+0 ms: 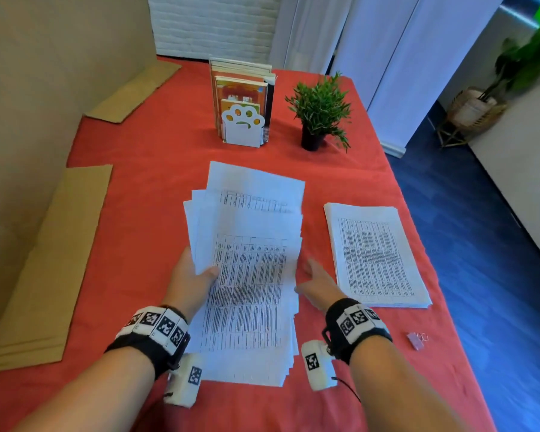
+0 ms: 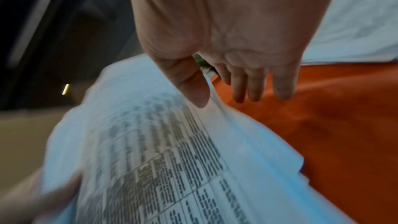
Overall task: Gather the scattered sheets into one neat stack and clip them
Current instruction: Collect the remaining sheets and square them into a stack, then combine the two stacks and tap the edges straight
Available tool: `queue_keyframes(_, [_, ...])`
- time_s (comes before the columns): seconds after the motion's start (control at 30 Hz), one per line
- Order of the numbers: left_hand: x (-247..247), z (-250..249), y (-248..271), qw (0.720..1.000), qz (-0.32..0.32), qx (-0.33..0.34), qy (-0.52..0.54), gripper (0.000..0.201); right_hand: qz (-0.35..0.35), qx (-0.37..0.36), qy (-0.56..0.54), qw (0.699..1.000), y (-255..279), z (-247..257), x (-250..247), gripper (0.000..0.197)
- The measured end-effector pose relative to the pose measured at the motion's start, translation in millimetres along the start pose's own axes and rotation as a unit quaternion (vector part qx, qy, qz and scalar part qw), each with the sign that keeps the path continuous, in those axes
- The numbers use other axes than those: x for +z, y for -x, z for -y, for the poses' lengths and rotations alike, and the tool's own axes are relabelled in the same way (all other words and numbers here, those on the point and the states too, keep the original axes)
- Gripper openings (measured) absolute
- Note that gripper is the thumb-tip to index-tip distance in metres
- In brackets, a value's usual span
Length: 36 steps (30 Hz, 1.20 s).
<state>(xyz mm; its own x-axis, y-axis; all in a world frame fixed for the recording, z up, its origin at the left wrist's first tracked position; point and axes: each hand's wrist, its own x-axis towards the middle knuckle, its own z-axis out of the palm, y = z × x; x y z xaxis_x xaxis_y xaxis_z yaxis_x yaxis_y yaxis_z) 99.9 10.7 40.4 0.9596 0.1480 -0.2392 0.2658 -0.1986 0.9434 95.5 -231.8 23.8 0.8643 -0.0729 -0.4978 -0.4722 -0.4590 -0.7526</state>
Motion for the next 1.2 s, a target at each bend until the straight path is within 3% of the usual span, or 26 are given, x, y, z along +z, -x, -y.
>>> queue_keyframes(0.1, [-5.7, -21.5, -4.6, 0.998, -0.011, 0.034, 0.057, 0.040, -0.016, -0.042, -0.126, 0.991, -2.0, 13.8, -9.7, 0.064])
queue_keyframes(0.2, [-3.8, -41.9, -7.2, 0.994, -0.048, 0.070, 0.069, 0.039, -0.023, -0.126, -0.133, 0.983, 8.1, 37.6, -8.1, 0.045])
queue_keyframes(0.3, [4.2, -61.2, -1.3, 0.980, -0.097, 0.145, 0.098, 0.034, -0.103, -0.211, -0.122, 0.964, 20.9, 60.0, -3.0, 0.037])
queue_keyframes(0.37, [9.4, -69.4, 4.3, 0.970, -0.115, 0.185, 0.106, 0.034, -0.155, -0.280, -0.146, 0.936, 30.9, 69.5, 0.3, 0.039])
queue_keyframes(0.43, [12.2, -70.8, 7.5, 0.963, -0.120, 0.211, 0.121, 0.036, -0.178, -0.306, -0.181, 0.918, 35.0, 68.8, 3.3, 0.047])
queue_keyframes(0.53, [13.2, -61.3, 10.9, 0.953, -0.088, 0.226, 0.180, 0.035, -0.180, -0.261, -0.227, 0.921, 37.7, 54.4, 7.4, 0.048])
queue_keyframes(0.67, [11.8, -46.2, 12.6, 0.960, -0.057, 0.208, 0.178, 0.056, -0.170, -0.195, -0.249, 0.933, 37.1, 36.8, 7.5, 0.048])
queue_keyframes(0.8, [3.2, -29.6, 3.5, 0.976, -0.057, 0.155, 0.145, 0.072, -0.119, -0.156, -0.328, 0.924, 30.3, 32.5, 6.0, 0.068])
queue_keyframes(1.07, [-1.6, -27.2, -2.8, 0.978, -0.064, 0.116, 0.162, 0.062, -0.072, -0.086, -0.347, 0.931, 22.3, 34.6, 18.3, 0.063])
queue_keyframes(1.2, [1.3, -21.4, -5.9, 0.974, -0.050, 0.111, 0.194, 0.070, -0.084, -0.058, -0.348, 0.932, 14.6, 29.9, 23.0, 0.061])
